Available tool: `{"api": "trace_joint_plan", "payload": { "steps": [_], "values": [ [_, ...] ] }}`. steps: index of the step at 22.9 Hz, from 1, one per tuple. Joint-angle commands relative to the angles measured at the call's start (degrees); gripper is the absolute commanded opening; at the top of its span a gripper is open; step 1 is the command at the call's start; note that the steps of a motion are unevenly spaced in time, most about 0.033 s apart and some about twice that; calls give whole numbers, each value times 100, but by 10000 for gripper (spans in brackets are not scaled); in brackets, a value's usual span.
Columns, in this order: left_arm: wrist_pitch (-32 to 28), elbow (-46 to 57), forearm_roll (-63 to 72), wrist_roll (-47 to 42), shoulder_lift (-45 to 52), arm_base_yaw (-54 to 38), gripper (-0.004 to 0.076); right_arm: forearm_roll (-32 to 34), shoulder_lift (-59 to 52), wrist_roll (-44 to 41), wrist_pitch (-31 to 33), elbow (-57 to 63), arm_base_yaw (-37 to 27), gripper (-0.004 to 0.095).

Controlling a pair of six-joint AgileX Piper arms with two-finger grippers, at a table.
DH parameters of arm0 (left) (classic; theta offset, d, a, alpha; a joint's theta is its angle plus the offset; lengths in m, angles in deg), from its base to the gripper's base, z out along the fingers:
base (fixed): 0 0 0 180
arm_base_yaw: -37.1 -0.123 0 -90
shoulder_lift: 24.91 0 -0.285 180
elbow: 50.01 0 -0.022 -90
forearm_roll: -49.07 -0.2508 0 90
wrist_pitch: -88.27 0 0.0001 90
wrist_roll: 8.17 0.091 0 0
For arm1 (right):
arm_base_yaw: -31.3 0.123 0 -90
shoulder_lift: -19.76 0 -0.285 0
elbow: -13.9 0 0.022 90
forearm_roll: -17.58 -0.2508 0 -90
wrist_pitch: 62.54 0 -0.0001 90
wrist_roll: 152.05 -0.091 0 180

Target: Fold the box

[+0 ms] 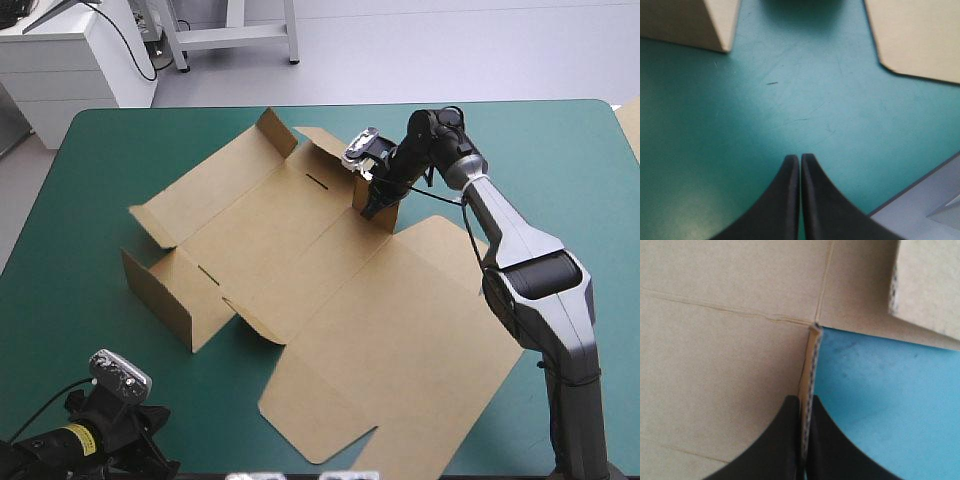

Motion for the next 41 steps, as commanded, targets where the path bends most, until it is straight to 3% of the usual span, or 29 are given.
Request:
{"api": "trace_joint_plan", "payload": {
  "steps": [1,11,16,21,23,24,25,26,28,29,36,41],
  "values": [
    [-247,-135,100,-3,-88,28,-8,-151,-387,939,77,-389,74,-20],
    [-247,-135,58,-79,-88,28,-8,-863,-387,1985,70,-790,290,-21],
    [-247,-135,58,-79,-88,28,-8,-453,-387,3200,-77,-778,746,-21],
    [-247,-135,58,-79,-88,28,-8,-323,-387,3062,-426,-778,857,-18],
    [-247,-135,58,-79,-88,28,-8,-302,-387,2467,-597,-778,857,69],
    [-247,-135,58,-79,-88,28,-8,-302,-387,2292,-653,-778,857,243],
    [-247,-135,58,-79,-88,28,-8,-302,-387,2292,-665,-778,857,337],
    [-247,-135,58,-79,-88,28,-8,-302,-387,2261,-758,-778,857,540],
    [-247,-135,58,-79,-88,28,-8,-302,-387,1987,-933,-778,857,723],
    [-247,-135,58,-79,-88,28,-8,-288,-387,1916,-974,-778,857,740],
    [-247,-135,58,-79,-88,28,-8,-229,-581,1451,-832,-796,857,738],
    [-247,-135,58,-79,-88,28,-8,326,-1211,698,-394,-796,857,564]
  ]
}}
